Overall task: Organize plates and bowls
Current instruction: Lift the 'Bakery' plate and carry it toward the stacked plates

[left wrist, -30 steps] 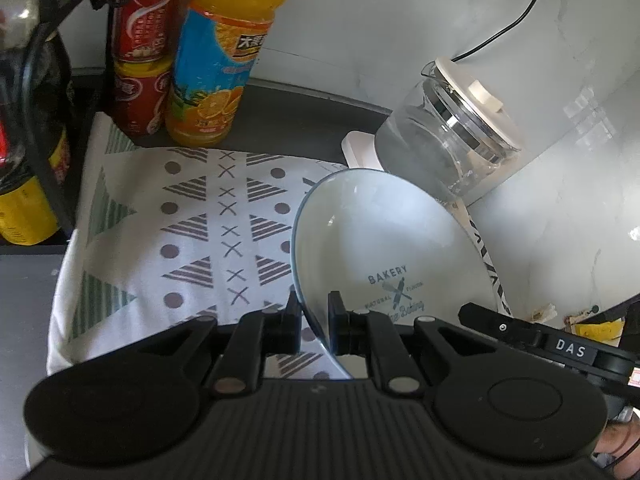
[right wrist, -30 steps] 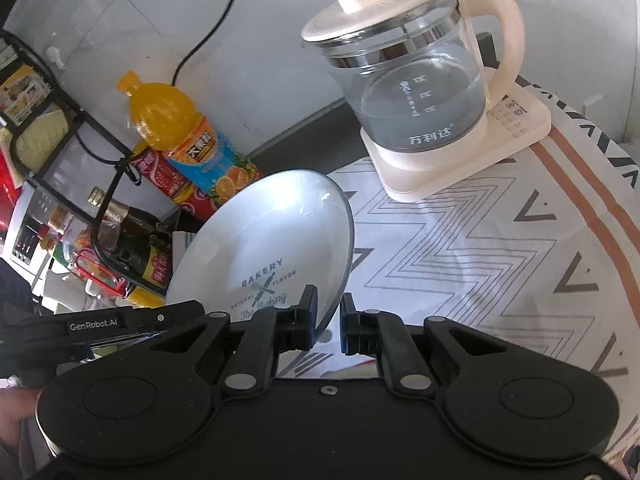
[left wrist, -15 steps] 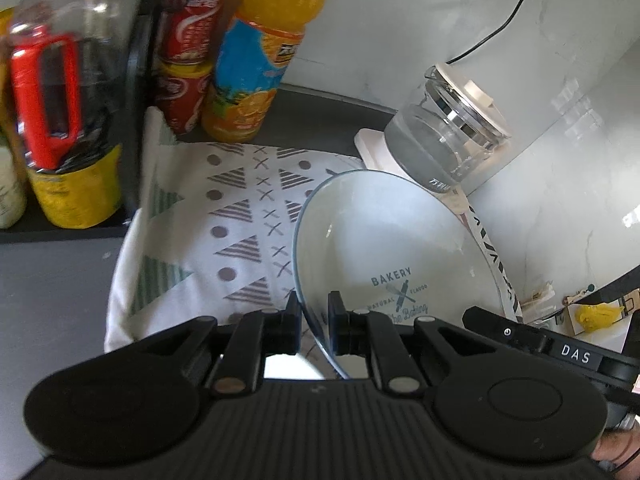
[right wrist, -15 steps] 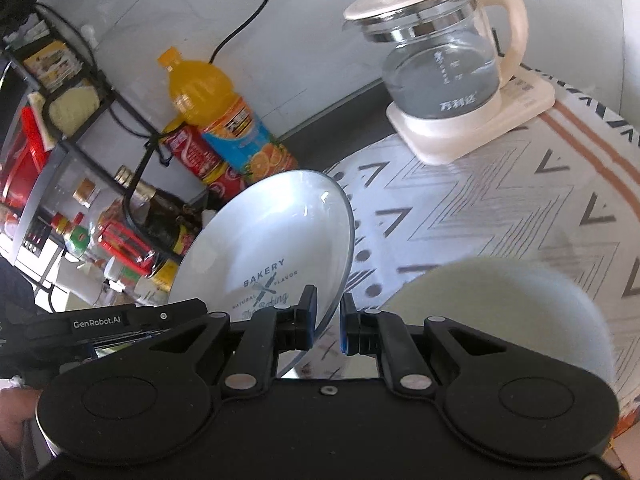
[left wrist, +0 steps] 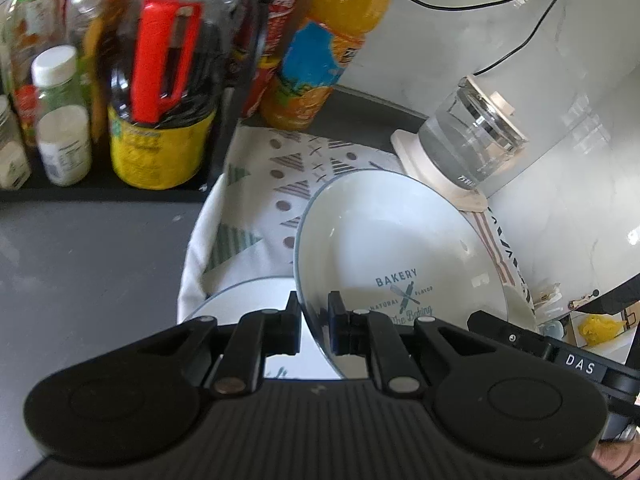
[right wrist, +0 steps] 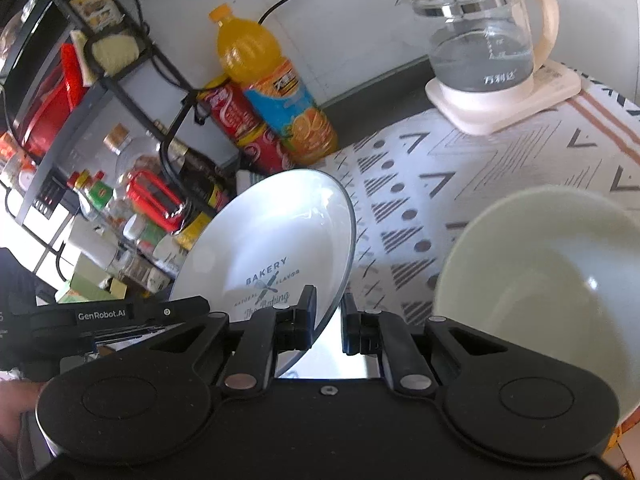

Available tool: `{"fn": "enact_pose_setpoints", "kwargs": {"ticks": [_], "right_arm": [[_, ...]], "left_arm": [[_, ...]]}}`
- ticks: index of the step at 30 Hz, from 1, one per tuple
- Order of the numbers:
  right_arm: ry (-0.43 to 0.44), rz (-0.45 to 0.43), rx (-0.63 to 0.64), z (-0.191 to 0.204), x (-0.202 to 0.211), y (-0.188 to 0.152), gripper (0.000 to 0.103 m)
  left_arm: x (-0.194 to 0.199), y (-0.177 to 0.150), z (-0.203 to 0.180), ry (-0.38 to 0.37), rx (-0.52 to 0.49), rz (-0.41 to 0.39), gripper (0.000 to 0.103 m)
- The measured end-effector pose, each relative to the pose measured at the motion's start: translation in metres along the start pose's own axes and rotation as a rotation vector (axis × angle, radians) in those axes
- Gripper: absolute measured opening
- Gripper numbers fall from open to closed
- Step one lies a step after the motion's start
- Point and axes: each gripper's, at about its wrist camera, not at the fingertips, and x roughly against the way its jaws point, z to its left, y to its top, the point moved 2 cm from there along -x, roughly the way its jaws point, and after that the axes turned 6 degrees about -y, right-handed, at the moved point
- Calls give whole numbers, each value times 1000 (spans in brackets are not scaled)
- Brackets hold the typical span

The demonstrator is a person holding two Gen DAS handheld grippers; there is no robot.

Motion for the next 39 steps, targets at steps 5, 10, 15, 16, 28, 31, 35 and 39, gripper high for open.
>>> {"fn": "enact_pose_setpoints", "kwargs": {"ticks": [5, 10, 15, 16, 28, 31, 35, 39], "right_arm": [[-7, 24, 18, 4, -3, -18, 12], [-22, 53, 16, 3, -7, -34, 12], [-47, 77, 36, 5, -11, -46, 12], [-52, 82, 38, 5, -12, -48, 12], [-109, 113, 63, 2, -14, -55, 12], [-121, 123, 76, 2, -16, -57, 12], [-126, 134, 95, 2, -20, -60, 12], [-129, 143, 100, 1, -23, -63, 12]], "left_arm": [[8, -9, 12, 13, 14, 9, 11], [9, -25, 23, 21, 30, 40, 11], [7, -38, 33, 30, 51, 66, 11], [5, -40, 34, 32, 52, 72, 11], [-14, -58, 40, 40, 39, 150, 13], [-19, -62, 42, 39, 54, 168, 13], [-25, -64, 42, 54, 49, 191, 15], [-28, -68, 44, 52, 45, 215, 16]]}}
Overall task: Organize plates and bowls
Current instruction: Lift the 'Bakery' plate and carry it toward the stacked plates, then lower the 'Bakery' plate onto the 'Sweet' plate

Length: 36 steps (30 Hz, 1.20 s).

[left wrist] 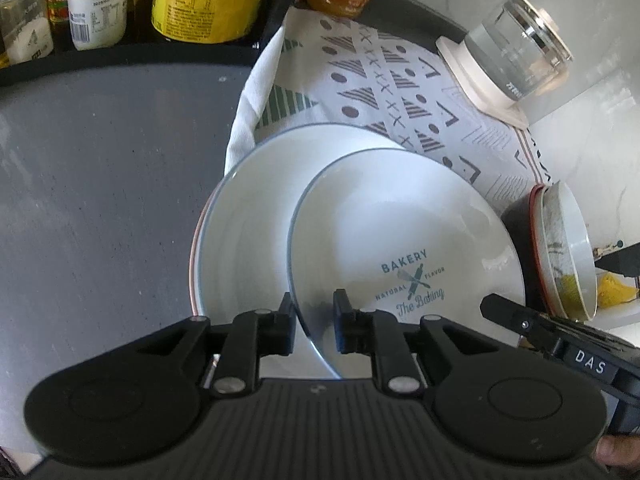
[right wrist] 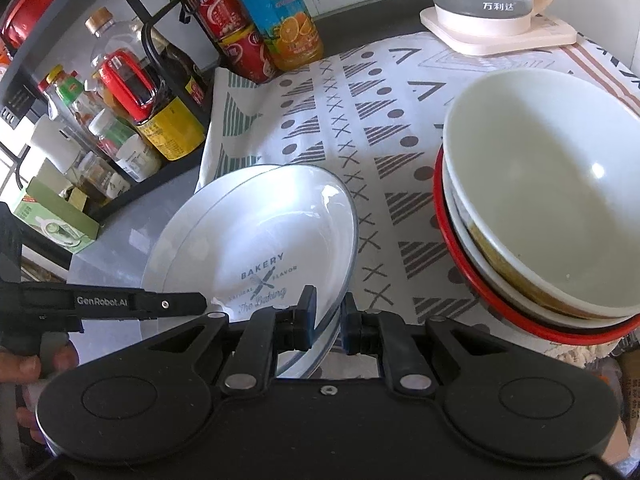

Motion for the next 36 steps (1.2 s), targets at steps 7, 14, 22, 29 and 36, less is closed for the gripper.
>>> {"fn": "enact_pose_setpoints", "kwargs": {"ticks": [7, 14, 22, 29, 36], "right_arm": [[-4, 13, 21, 1, -5, 2, 10], [-9, 21, 26, 1, -7, 3, 10], [-21, 35, 40, 5, -11, 0, 11], [-37, 39, 53, 7, -13, 0, 13], [-61, 36, 68, 11, -16, -2, 17]], "left_arm": [[-5, -1, -2, 49, -17, 28, 19], [16, 9, -3, 117, -55, -11, 21], [38, 17, -1, 223, -101, -77, 54], [19, 13, 3, 202, -91, -35, 55], [11, 10, 11, 191, -69, -33, 45]]}}
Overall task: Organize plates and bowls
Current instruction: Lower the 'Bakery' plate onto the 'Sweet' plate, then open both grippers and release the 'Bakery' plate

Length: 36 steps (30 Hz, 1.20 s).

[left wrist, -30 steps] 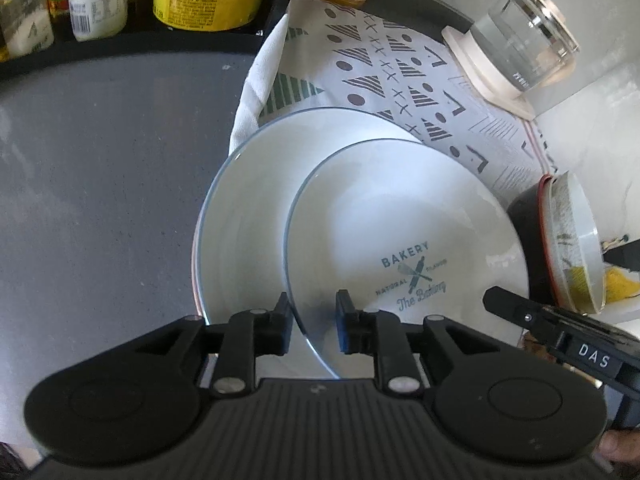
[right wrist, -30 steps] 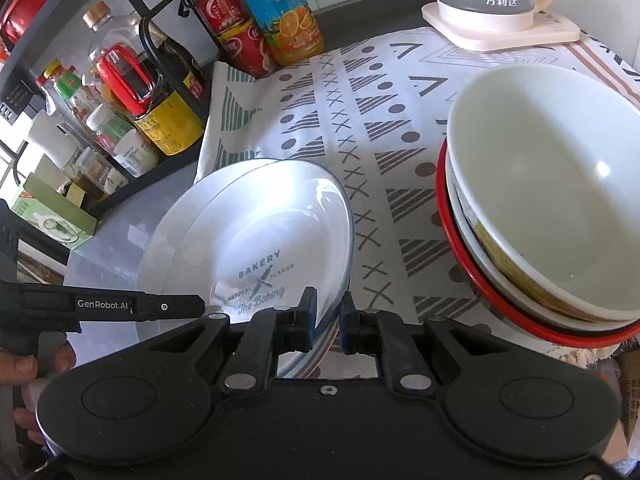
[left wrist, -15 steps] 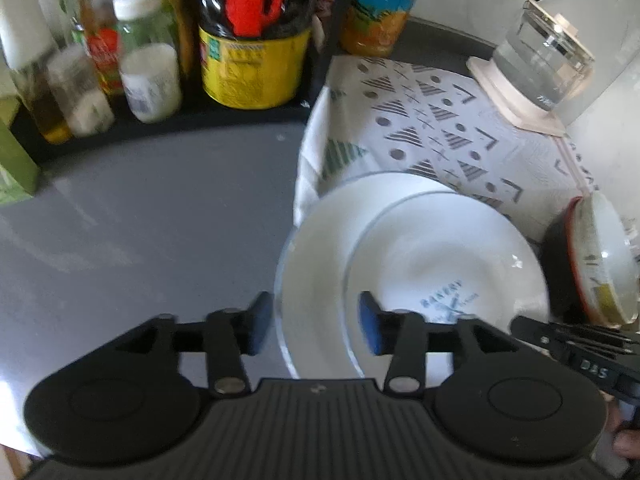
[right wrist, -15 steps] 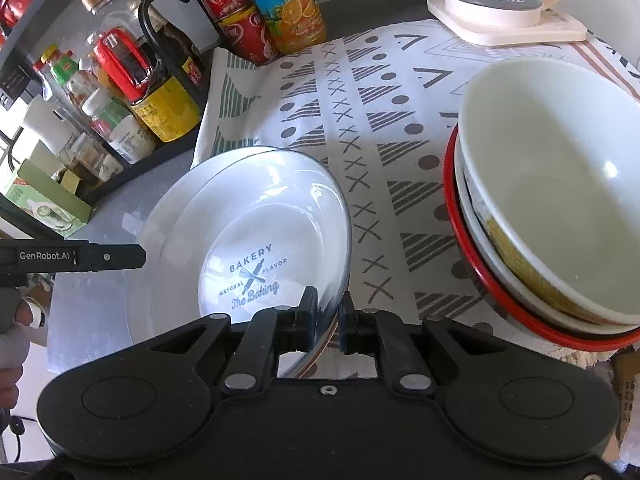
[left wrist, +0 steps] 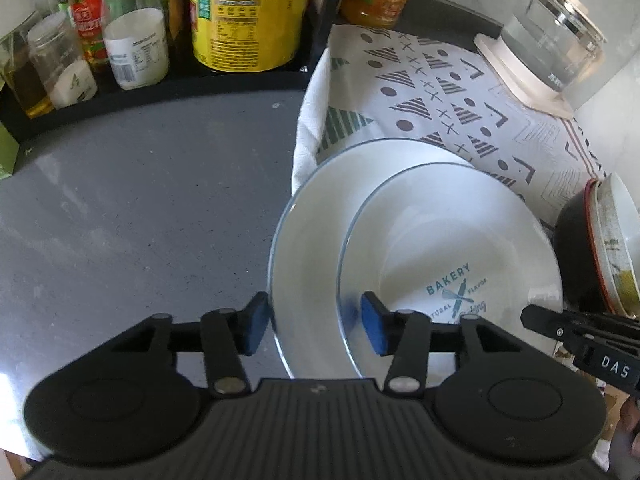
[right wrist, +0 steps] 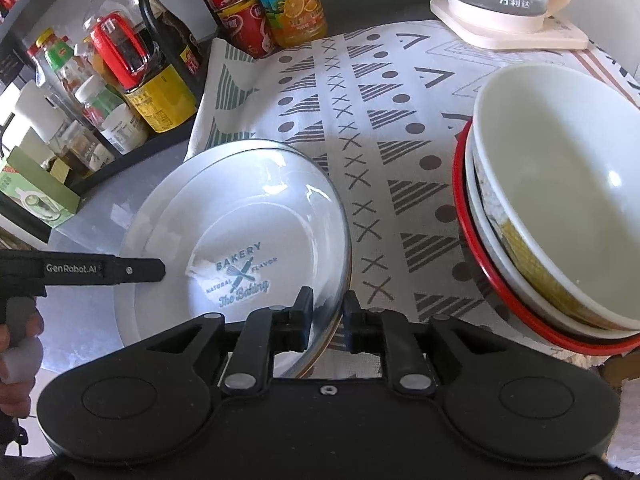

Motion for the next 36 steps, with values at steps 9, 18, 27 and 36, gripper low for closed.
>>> {"fn": "enact_pose_setpoints", "kwargs": {"ticks": [9, 18, 27, 36], "right_arm": [[6, 3, -16, 0, -4, 0, 25], [67, 4, -12, 0, 7, 12, 36], [139, -141, 42, -1, 39, 34, 84], [163, -279, 51, -29, 72, 52, 103]], "left_arm": [[4, 1, 11, -33, 17, -6, 30], [5, 9, 10, -28, 10, 17, 35], [17, 15, 4, 9, 46, -19, 85], [32, 11, -26, 18, 113, -82, 103]]}}
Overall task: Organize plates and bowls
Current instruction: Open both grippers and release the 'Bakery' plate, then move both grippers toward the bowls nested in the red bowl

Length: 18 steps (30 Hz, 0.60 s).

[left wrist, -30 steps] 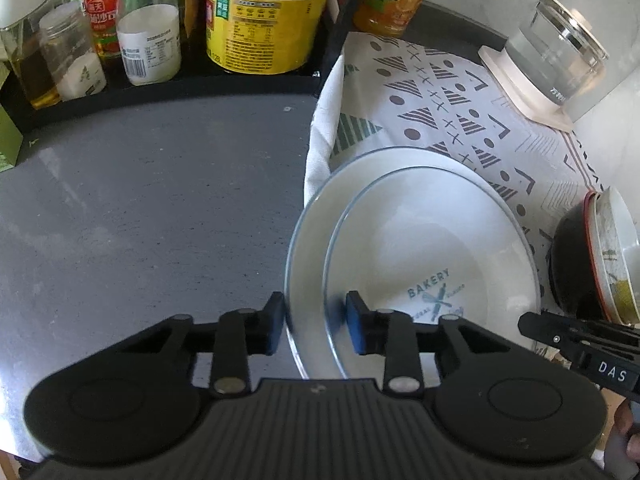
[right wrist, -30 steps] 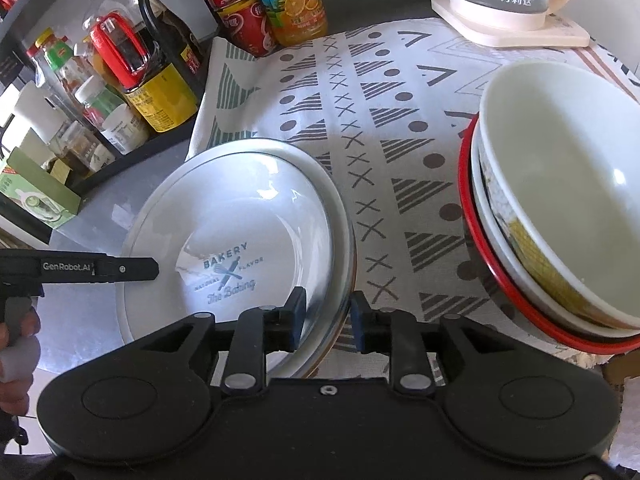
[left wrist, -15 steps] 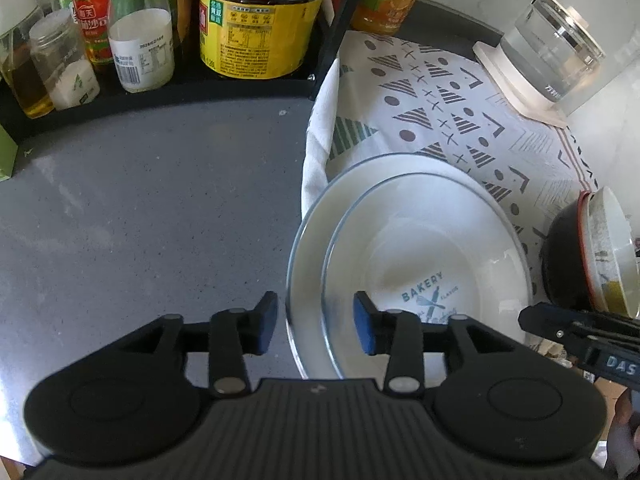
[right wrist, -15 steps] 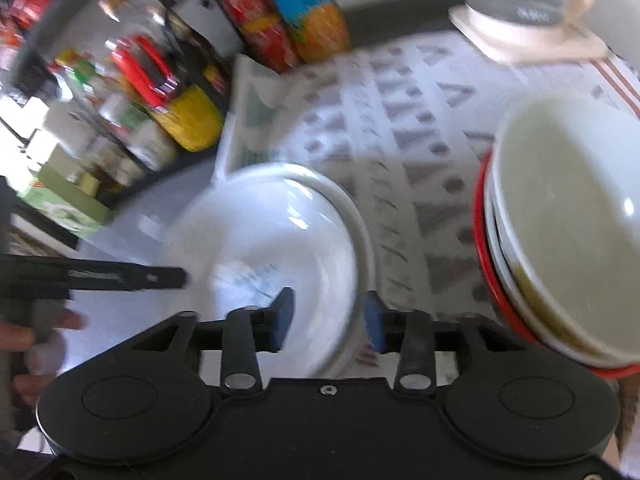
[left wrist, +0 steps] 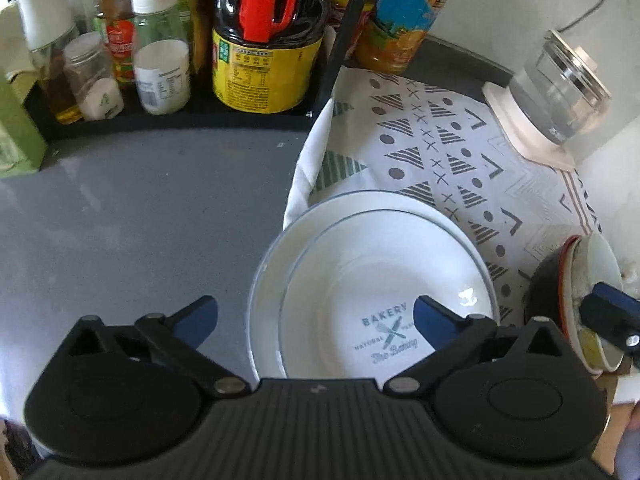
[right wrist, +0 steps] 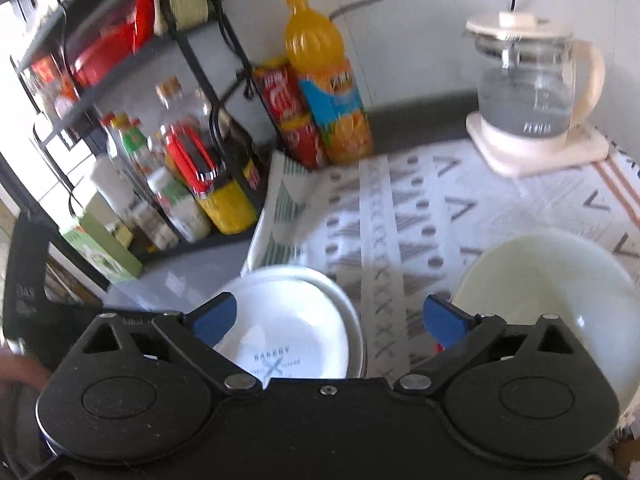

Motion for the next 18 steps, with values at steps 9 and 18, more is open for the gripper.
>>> {"fn": "enact_pose_setpoints", "kwargs": {"ticks": [9, 18], "right_arm": [[-34, -45, -15, -34, 19, 7, 103], [-71, -78, -59, -74, 34, 1, 103]], "left_arm": [[14, -12, -38, -47, 19, -71, 103], [13, -23, -74, -92, 3, -96, 103]]}}
